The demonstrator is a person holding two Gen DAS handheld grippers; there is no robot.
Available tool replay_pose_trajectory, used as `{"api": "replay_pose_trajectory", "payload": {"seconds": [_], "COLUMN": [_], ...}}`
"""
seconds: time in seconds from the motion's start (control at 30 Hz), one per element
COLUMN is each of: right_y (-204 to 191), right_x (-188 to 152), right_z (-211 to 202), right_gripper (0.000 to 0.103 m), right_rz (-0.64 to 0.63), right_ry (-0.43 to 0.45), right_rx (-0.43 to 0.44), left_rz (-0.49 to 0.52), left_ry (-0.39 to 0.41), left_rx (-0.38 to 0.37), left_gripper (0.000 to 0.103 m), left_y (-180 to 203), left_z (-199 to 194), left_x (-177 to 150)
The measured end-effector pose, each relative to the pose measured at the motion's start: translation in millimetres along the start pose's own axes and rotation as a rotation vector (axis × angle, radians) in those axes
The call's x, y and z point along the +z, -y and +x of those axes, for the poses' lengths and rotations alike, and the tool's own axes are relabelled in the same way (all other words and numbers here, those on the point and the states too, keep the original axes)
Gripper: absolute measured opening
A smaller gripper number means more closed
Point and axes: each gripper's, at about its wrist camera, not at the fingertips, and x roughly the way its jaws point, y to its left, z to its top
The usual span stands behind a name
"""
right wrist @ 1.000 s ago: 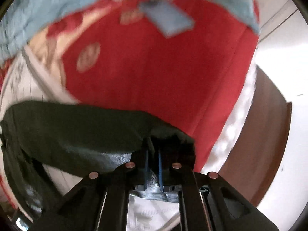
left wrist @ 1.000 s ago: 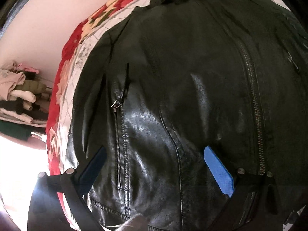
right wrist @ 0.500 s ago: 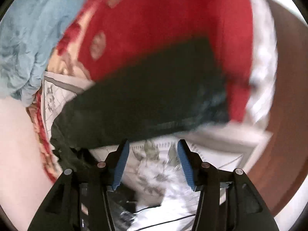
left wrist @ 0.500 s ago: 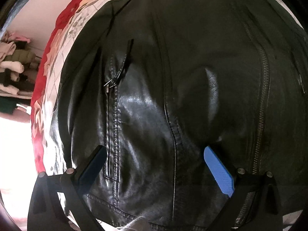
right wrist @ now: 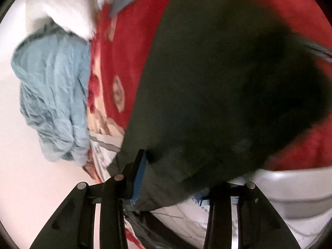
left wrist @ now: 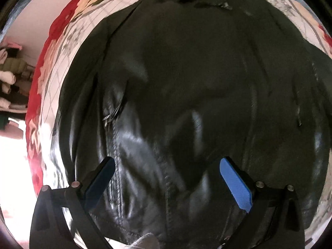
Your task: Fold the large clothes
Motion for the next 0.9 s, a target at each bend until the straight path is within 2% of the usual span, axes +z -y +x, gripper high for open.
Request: {"api": "replay_pose_trajectory", "payload": {"seconds": [0.1, 0.13, 0.17, 0.2, 0.33, 0.47, 0.53, 0.67, 0.77, 0.9], "right_y": [-11.6, -20.0, -24.3, -34.1, -76.1, -134.1, -159.4, -221.5, -261.3, -289.9], "right_x": [3.9, 4.5, 5.3, 5.7, -1.4, -28.9, -46.0, -101.5, -152.8, -228.5], "right_z": [15.6, 18.4, 15.3, 13.4, -5.8, -25.4, -29.0, -23.4, 0.0, 46.6], "right_gripper": [0.044, 0.038, 0.014, 0.009, 0.006, 0.006, 0.005, 0.005, 0.005, 0.005], "right_rz": [-0.001, -0.007, -0.021, -0.057, -0.191, -0.365, -0.439, -0.644, -0.8, -0.993], "right_ry": [-0.002, 0.007, 0.023, 0.042, 0.098, 0.123, 0.116, 0.078, 0.028, -0.065], "right_rx": [0.011, 0.018, 0.019, -0.005, -0.041, -0.056, -0.051, -0.059, -0.081, -0.131], "left_rz": [-0.001, -0.001, 0.001, 0.003, 0.003, -0.003, -0.016, -0.06, -0.09, -0.128], "left_ry": [-0.006, -0.007, -0.003, 0.001, 0.01, 0.022, 0.029, 0.034, 0.044, 0.053], "left_rx": [-0.022, -0.027, -0.037, -0.042, -0.079, -0.101, -0.107, -0.117, -0.109, -0.094], "left_gripper": [0.103, 0.103, 0.103, 0.103, 0.103, 0.103, 0.103, 0.103, 0.103, 0.103], "left_y": [7.7, 10.3, 12.4, 12.8, 14.2, 9.0, 4.3, -14.3, -34.1, -66.5], "left_z": [2.7, 2.4, 2.4, 1.9, 1.3, 1.5, 2.1, 1.7, 1.1, 1.5], "left_x": [8.0, 10.5, 13.6, 15.9, 24.3, 32.3, 37.8, 44.3, 47.8, 43.0]}}
